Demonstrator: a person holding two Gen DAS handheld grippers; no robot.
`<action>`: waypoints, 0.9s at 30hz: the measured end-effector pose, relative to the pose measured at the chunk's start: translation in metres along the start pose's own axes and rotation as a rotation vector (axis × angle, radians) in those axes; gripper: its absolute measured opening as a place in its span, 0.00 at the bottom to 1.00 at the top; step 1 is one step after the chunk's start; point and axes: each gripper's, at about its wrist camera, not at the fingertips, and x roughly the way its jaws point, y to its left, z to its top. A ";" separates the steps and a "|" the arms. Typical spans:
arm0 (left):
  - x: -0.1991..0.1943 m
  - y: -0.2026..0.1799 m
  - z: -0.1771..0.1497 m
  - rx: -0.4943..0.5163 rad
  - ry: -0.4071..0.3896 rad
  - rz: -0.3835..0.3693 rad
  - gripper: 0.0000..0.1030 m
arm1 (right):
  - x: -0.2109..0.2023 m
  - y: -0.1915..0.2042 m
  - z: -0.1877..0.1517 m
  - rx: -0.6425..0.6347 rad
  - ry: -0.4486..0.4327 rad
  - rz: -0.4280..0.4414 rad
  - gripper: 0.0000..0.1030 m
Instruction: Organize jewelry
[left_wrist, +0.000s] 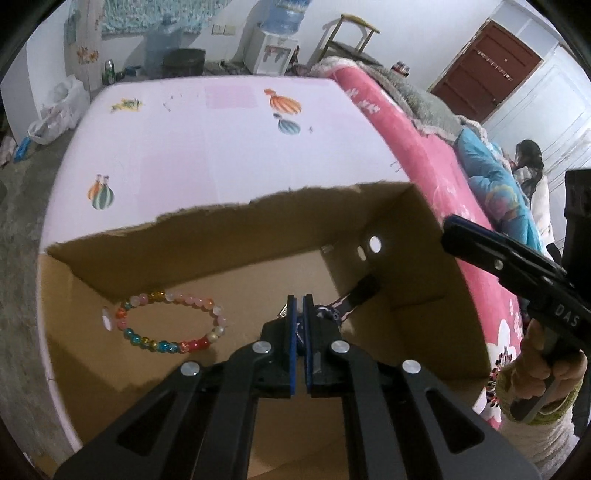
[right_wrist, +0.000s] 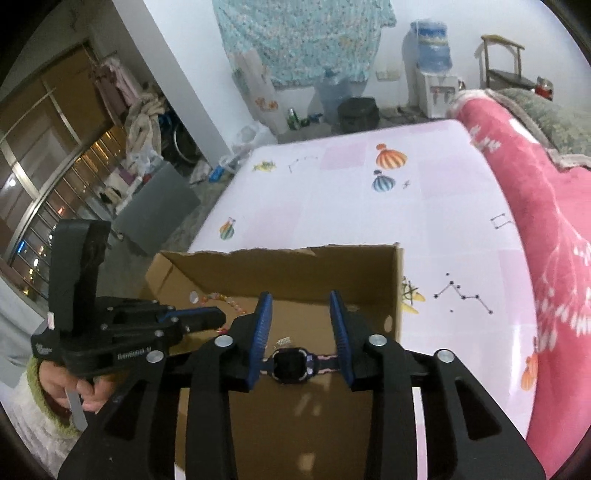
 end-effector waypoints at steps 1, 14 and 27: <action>-0.008 -0.003 -0.002 0.012 -0.019 0.003 0.03 | -0.008 0.000 -0.002 0.002 -0.016 -0.002 0.37; -0.140 -0.050 -0.127 0.219 -0.273 -0.045 0.64 | -0.096 0.026 -0.108 0.038 -0.174 0.086 0.62; -0.097 -0.045 -0.239 0.144 -0.190 0.093 0.79 | -0.078 0.035 -0.209 0.071 -0.043 0.016 0.71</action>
